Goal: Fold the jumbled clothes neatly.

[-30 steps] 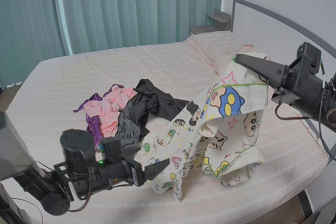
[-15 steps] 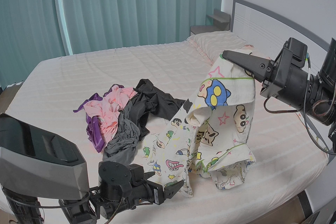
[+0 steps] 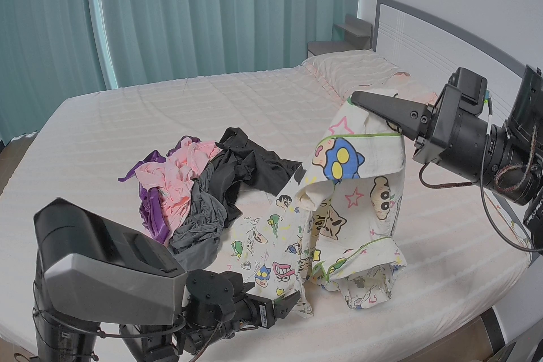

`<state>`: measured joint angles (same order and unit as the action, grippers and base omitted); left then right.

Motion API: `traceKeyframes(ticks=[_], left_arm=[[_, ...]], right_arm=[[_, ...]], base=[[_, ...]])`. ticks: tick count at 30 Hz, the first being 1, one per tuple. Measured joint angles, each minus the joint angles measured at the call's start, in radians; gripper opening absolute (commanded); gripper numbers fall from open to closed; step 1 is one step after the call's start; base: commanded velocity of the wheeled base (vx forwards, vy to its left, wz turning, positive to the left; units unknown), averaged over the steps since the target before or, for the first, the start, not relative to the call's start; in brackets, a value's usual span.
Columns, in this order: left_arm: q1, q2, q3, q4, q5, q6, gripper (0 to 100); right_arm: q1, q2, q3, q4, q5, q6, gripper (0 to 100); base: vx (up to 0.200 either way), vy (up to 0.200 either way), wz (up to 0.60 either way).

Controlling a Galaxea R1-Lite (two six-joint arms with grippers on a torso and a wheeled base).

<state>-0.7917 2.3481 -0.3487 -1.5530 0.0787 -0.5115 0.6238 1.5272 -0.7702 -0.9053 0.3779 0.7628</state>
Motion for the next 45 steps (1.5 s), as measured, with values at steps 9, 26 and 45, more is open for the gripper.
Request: traceKeyframes(ticks=[9,26,45], left_arm=[[-0.006,0.063,-0.045,0.000,0.017,-0.044,100],[-0.049,0.088,-0.103,0.000,0.045,-0.138,100],[-0.039,0.169,-0.232,0.000,0.142,-0.137,100]], right_arm=[[0.021,0.019,0.004,-0.002,-0.001,0.033,0],[0.030,0.044,-0.017,-0.004,-0.006,0.035,0],[0.074,-0.026,-0.048,-0.003,-0.010,0.060,0]], base=[[0.000,0.000,0.00],[0.000,0.000,0.00],[0.000,0.000,0.00]])
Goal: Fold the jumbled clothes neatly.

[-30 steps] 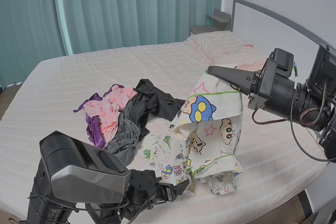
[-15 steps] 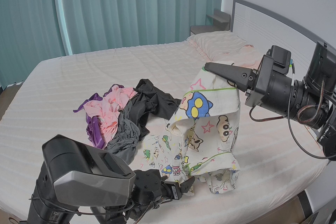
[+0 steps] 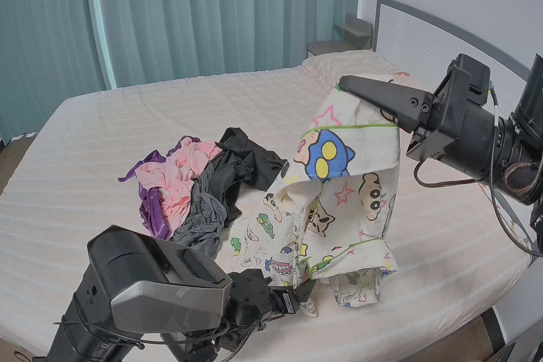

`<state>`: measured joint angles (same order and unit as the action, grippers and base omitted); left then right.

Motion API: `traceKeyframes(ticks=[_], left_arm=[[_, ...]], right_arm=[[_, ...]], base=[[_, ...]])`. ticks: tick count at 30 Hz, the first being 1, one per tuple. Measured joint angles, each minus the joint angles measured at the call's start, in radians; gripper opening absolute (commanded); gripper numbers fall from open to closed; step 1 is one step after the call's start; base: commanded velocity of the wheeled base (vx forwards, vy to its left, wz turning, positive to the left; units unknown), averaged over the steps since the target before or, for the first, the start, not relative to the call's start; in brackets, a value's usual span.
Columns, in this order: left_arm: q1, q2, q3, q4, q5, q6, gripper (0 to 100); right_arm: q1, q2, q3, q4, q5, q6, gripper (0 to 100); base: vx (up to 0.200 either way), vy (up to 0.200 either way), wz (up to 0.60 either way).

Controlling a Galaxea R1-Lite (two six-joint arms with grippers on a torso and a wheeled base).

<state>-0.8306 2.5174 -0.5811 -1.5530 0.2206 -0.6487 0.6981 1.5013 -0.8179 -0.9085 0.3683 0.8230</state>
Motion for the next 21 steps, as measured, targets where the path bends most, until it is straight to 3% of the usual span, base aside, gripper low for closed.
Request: traceKeyframes(ticks=[1,2,12,21], left_arm=[[0.001,0.004,-0.001,0.000,0.000,0.000,100],[0.001,0.009,-0.003,0.000,0.001,0.001,0],[0.001,0.029,0.013,0.000,0.001,-0.001,0],[0.025,-0.023,0.162,0.000,-0.003,-0.003,0]], right_arm=[[0.000,-0.002,-0.005,0.000,0.000,0.015,0],[0.000,-0.004,-0.010,0.000,-0.001,0.025,0],[-0.030,-0.009,-0.002,0.000,-0.002,0.044,0],[-0.123,-0.009,0.052,0.001,-0.002,0.044,0]], base=[[0.000,0.000,0.00],[0.000,0.000,0.00],[0.000,0.000,0.00],[0.000,0.000,0.00]])
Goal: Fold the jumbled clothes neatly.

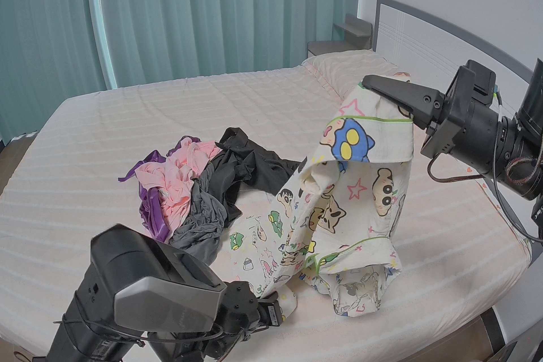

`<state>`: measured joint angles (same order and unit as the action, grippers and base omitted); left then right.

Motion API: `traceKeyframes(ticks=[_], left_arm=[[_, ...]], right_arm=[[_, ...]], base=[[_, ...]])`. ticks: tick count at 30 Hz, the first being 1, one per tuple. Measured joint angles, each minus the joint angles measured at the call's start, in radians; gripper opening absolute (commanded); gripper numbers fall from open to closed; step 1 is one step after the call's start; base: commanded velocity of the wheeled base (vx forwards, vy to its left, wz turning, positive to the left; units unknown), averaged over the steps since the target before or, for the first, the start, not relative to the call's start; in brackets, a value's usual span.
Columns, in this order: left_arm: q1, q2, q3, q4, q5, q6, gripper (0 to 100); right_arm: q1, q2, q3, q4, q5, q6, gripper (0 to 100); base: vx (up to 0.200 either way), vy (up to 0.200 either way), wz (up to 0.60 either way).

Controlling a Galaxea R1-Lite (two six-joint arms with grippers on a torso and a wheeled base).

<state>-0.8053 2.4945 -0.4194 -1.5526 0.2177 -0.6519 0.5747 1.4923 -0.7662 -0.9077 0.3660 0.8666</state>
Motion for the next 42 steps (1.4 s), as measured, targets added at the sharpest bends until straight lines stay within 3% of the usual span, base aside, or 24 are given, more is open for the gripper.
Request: traceKeyframes(ticks=[12,19,23,31,35,42], left_arm=[[0.156,-0.297,0.192,0.000,-0.006,0.000,0],[0.255,-0.483,0.155,0.007,-0.004,0.072,0],[0.276,-0.578,0.088,0.083,0.000,0.105,0],[0.290,-0.784,-0.117,0.428,0.047,0.120,0],[0.290,-0.855,-0.152,0.465,0.057,0.113,0],[0.272,-0.890,-0.057,0.470,0.064,0.015,0]], right_arm=[[-0.157,0.024,0.129,0.001,-0.038,-0.004,0],[-0.193,0.077,0.107,-0.023,-0.201,-0.005,0],[-0.199,0.089,0.034,-0.035,-0.253,-0.006,0],[-0.203,0.051,-0.096,-0.037,-0.275,-0.009,0],[-0.201,0.027,-0.089,-0.041,-0.275,-0.009,0],[-0.195,0.016,0.100,-0.043,-0.250,0.000,0]], base=[[0.000,0.000,0.00],[0.000,0.000,0.00],[0.000,0.000,0.00],[0.000,0.000,0.00],[0.000,0.000,0.00],[0.000,0.000,0.00]])
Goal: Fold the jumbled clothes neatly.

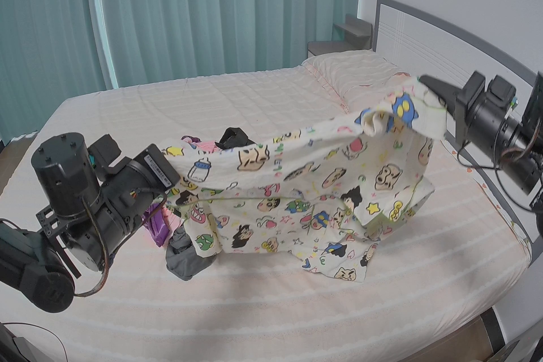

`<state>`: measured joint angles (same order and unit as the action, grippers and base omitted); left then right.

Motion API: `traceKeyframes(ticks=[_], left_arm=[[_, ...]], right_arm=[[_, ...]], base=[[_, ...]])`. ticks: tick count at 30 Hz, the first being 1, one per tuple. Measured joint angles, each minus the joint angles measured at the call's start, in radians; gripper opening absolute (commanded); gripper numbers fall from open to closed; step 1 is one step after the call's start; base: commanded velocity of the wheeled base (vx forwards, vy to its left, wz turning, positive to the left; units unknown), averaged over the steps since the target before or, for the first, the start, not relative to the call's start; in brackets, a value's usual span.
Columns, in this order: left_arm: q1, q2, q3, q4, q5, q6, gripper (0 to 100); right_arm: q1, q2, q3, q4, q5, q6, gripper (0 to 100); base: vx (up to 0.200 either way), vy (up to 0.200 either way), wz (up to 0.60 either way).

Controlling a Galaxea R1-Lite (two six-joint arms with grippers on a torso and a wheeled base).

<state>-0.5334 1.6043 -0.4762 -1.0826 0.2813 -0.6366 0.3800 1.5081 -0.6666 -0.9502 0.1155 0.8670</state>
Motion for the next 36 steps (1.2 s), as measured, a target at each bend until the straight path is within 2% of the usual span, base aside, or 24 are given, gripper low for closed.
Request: traceKeyframes(ticks=[6,13,16,20,27,36], left_arm=[[-0.033,0.030,0.087,0.000,0.002,-0.076,0],[-0.063,0.072,0.110,-0.003,-0.012,-0.148,0],[-0.074,0.101,0.108,-0.004,-0.048,-0.201,0],[-0.080,0.134,0.093,-0.006,-0.096,-0.254,0],[-0.082,0.194,0.075,-0.006,-0.110,-0.273,0],[-0.086,0.198,0.076,-0.006,-0.109,-0.274,0]], right_arm=[[0.017,0.026,0.129,-0.089,0.015,0.026,0],[0.116,0.091,0.220,-0.193,0.017,0.052,0],[0.134,0.132,0.263,-0.231,0.017,0.071,0],[0.143,0.188,0.295,-0.355,0.016,0.089,0],[0.151,0.266,0.337,-0.474,0.011,0.096,0],[0.174,0.284,0.360,-0.479,0.001,0.090,0]], base=[[0.000,0.000,0.00],[0.000,0.000,0.00],[0.000,0.000,0.00],[0.000,0.000,0.00],[0.000,0.000,0.00],[-0.200,0.000,0.00]])
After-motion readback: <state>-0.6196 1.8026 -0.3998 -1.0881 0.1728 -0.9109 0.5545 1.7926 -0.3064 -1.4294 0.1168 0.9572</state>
